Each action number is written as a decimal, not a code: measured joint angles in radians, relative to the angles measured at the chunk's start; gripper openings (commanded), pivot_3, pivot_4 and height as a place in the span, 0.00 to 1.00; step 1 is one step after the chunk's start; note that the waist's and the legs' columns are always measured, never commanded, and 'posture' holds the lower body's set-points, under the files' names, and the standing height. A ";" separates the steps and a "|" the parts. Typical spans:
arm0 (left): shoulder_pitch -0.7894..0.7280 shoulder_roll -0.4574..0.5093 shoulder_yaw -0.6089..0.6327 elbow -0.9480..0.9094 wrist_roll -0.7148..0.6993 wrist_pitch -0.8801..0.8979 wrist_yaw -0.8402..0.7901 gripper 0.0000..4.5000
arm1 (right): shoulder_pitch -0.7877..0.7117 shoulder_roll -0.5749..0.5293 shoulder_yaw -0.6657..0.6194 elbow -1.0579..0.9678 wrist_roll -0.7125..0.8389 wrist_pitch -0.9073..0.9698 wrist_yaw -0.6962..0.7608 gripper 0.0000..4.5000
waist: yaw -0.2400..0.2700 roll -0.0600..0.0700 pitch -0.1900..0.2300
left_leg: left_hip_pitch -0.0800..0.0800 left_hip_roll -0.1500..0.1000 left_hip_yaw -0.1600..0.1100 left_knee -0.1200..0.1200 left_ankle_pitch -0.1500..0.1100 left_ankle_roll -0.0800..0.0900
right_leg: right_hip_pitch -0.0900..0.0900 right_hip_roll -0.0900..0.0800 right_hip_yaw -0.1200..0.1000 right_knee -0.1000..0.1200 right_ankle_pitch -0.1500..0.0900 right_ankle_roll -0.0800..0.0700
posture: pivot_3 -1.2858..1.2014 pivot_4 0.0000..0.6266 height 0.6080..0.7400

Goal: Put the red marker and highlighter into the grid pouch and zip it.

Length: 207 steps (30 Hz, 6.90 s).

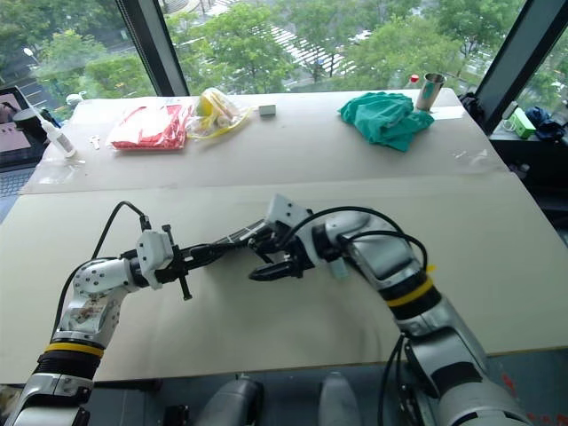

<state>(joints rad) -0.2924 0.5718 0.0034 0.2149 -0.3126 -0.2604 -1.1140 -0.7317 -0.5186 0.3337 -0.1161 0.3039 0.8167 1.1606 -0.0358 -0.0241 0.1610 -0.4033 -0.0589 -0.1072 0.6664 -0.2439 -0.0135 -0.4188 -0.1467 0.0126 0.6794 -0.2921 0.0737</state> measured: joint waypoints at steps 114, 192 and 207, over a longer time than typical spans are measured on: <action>0.032 -0.036 0.010 -0.006 -0.001 0.012 0.008 0.00 | -0.026 -0.359 0.066 -0.146 -0.500 -0.492 -0.021 0.11 | 0.020 0.003 0.002 | 0.004 0.000 0.002 0.007 -0.008 0.014 | 0.014 0.001 0.000 -0.013 0.002 0.003 | 0.52 0.24 1.00; 0.073 -0.039 0.002 -0.030 0.014 0.004 0.044 0.00 | 0.122 0.026 -0.266 -0.326 -0.086 0.748 -0.638 0.74 | 0.017 0.003 0.001 | 0.003 -0.002 0.000 0.008 -0.008 0.014 | 0.011 0.000 0.001 -0.006 0.002 0.003 | 0.52 0.24 1.00; 0.070 -0.060 0.000 -0.029 0.014 0.004 0.054 0.00 | 0.130 0.215 -0.377 -0.278 -0.083 0.789 -0.841 0.74 | 0.016 0.003 0.001 | 0.004 -0.002 0.000 0.008 -0.008 0.013 | 0.011 0.000 0.002 -0.006 0.002 0.003 | 0.52 0.24 1.00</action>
<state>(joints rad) -0.2229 0.5118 0.0029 0.1857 -0.2983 -0.2569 -1.0604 -0.6017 -0.3037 -0.0433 -0.3939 0.2211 1.6061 0.3191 -0.0201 -0.0213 0.1624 -0.3996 -0.0609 -0.1068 0.6747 -0.2520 -0.0001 -0.4076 -0.1470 0.0142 0.6737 -0.2897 0.0769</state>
